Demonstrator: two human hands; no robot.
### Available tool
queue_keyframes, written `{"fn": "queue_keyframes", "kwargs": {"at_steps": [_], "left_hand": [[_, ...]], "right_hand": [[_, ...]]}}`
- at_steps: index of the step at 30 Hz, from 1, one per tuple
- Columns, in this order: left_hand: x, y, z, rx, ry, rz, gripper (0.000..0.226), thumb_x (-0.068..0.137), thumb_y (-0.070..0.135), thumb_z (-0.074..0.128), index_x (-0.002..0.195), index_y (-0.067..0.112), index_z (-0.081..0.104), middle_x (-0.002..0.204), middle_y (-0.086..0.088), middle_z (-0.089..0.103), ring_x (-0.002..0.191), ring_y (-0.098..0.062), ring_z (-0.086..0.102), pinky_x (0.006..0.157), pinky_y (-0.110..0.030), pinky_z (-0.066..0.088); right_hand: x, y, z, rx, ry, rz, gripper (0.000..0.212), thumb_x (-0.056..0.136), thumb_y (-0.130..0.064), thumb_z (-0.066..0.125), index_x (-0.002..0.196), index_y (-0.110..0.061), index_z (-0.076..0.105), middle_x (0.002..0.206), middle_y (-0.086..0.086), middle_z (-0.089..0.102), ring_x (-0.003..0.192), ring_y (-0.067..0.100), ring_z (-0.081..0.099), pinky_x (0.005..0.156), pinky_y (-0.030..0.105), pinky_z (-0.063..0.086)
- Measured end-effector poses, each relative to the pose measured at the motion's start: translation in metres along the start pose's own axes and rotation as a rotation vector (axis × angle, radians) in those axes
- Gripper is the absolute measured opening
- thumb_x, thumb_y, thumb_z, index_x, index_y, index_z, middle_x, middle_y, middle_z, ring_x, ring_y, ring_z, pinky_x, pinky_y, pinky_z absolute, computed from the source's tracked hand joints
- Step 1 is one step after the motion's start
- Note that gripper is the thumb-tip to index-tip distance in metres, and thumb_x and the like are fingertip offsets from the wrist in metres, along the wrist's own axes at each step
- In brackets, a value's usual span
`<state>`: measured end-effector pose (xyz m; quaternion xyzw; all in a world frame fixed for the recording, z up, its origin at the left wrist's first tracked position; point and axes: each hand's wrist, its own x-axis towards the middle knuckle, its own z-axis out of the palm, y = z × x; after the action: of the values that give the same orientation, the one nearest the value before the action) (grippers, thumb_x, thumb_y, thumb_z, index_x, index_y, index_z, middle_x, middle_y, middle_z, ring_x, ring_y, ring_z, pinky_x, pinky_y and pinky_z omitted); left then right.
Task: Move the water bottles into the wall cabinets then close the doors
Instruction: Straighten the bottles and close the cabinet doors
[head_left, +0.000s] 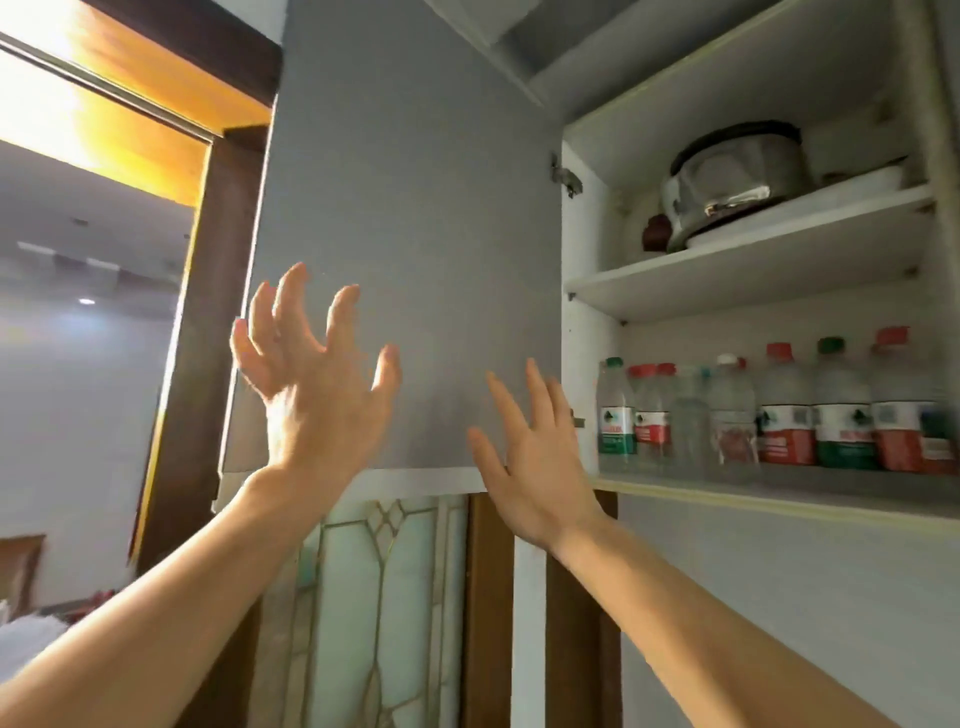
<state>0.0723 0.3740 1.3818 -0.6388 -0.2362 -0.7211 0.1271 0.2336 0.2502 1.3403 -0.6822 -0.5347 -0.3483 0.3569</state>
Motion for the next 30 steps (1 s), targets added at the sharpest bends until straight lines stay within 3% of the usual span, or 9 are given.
{"fn": "queue_keyframes", "kwargs": {"at_steps": [5, 12, 14, 18, 20, 22, 24, 27, 30], "left_hand": [[0.009, -0.047, 0.002, -0.029, -0.156, -0.174, 0.083, 0.093, 0.051, 0.057, 0.158, 0.025, 0.014, 0.166, -0.01, 0.002, 0.145, -0.048, 0.022, 0.113, -0.066, 0.027], [0.005, -0.044, -0.012, -0.077, -0.167, -0.153, 0.09, 0.091, 0.046, 0.061, 0.16, 0.027, 0.008, 0.168, -0.015, 0.013, 0.131, -0.051, 0.034, 0.105, -0.063, 0.035], [-0.003, -0.037, -0.025, -0.233, -0.119, -0.073, 0.081, 0.093, 0.042, 0.061, 0.16, 0.029, 0.017, 0.168, -0.01, 0.018, 0.132, -0.043, 0.034, 0.106, -0.055, 0.037], [-0.009, -0.019, -0.053, -0.674, -0.054, 0.063, 0.065, 0.093, 0.039, 0.054, 0.155, 0.033, 0.037, 0.152, 0.016, 0.048, 0.119, -0.007, 0.049, 0.096, -0.014, 0.04], [-0.01, -0.005, -0.06, -0.989, -0.129, 0.079, 0.058, 0.097, 0.038, 0.049, 0.154, 0.03, 0.039, 0.149, 0.024, 0.049, 0.132, -0.008, 0.051, 0.103, -0.033, 0.051], [-0.013, 0.013, -0.058, -1.151, -0.203, 0.122, 0.056, 0.103, 0.038, 0.04, 0.157, 0.025, 0.035, 0.156, 0.013, 0.046, 0.142, -0.016, 0.045, 0.109, -0.055, 0.045], [-0.017, 0.034, -0.045, -1.15, -0.252, 0.156, 0.052, 0.107, 0.038, 0.032, 0.158, 0.03, 0.03, 0.159, 0.017, 0.039, 0.147, -0.012, 0.037, 0.115, -0.058, 0.036], [-0.028, 0.067, -0.009, -1.16, -0.39, 0.101, 0.055, 0.104, 0.045, 0.029, 0.158, 0.046, 0.02, 0.162, 0.032, 0.02, 0.152, 0.001, 0.015, 0.125, -0.046, 0.011], [-0.045, 0.105, 0.028, -1.115, -0.544, 0.109, 0.055, 0.099, 0.06, 0.022, 0.152, 0.063, 0.005, 0.161, 0.04, -0.006, 0.151, 0.007, -0.01, 0.115, -0.029, -0.01]], "right_hand": [[0.017, -0.053, 0.042, 0.057, -0.05, -0.031, 0.063, 0.106, -0.055, 0.028, 0.161, -0.037, 0.002, 0.169, 0.0, -0.019, 0.154, 0.027, -0.023, 0.126, 0.05, -0.002], [0.013, -0.066, 0.031, 0.067, 0.005, -0.08, 0.065, 0.106, -0.056, 0.034, 0.161, -0.041, 0.003, 0.169, -0.005, -0.018, 0.154, 0.022, -0.021, 0.125, 0.045, -0.001], [0.009, -0.064, 0.015, 0.131, 0.022, -0.06, 0.066, 0.104, -0.059, 0.033, 0.16, -0.046, 0.0, 0.168, -0.013, -0.019, 0.153, 0.013, -0.024, 0.125, 0.042, -0.001], [-0.007, -0.067, -0.025, 0.204, 0.11, -0.089, 0.064, 0.101, -0.067, 0.03, 0.157, -0.053, 0.001, 0.166, -0.026, -0.015, 0.152, 0.001, -0.019, 0.122, 0.037, 0.003], [-0.016, -0.071, -0.045, 0.238, 0.152, -0.121, 0.063, 0.1, -0.067, 0.029, 0.157, -0.053, 0.005, 0.166, -0.028, -0.008, 0.152, -0.004, -0.01, 0.122, 0.033, 0.011], [-0.026, -0.074, -0.065, 0.279, 0.19, -0.137, 0.065, 0.099, -0.067, 0.029, 0.159, -0.049, 0.01, 0.167, -0.027, 0.001, 0.151, -0.009, -0.001, 0.118, 0.023, 0.014], [-0.036, -0.074, -0.084, 0.308, 0.211, -0.153, 0.068, 0.1, -0.065, 0.032, 0.16, -0.043, 0.011, 0.167, -0.027, 0.01, 0.15, -0.01, 0.007, 0.121, 0.026, 0.017], [-0.05, -0.064, -0.112, 0.292, 0.265, -0.114, 0.077, 0.099, -0.059, 0.049, 0.161, -0.04, 0.008, 0.164, -0.03, 0.017, 0.148, -0.014, 0.015, 0.121, 0.019, 0.021], [-0.061, -0.041, -0.144, 0.178, 0.326, -0.029, 0.08, 0.099, -0.035, 0.063, 0.162, -0.032, 0.014, 0.163, -0.018, 0.03, 0.147, -0.001, 0.033, 0.117, 0.034, 0.041]]}}
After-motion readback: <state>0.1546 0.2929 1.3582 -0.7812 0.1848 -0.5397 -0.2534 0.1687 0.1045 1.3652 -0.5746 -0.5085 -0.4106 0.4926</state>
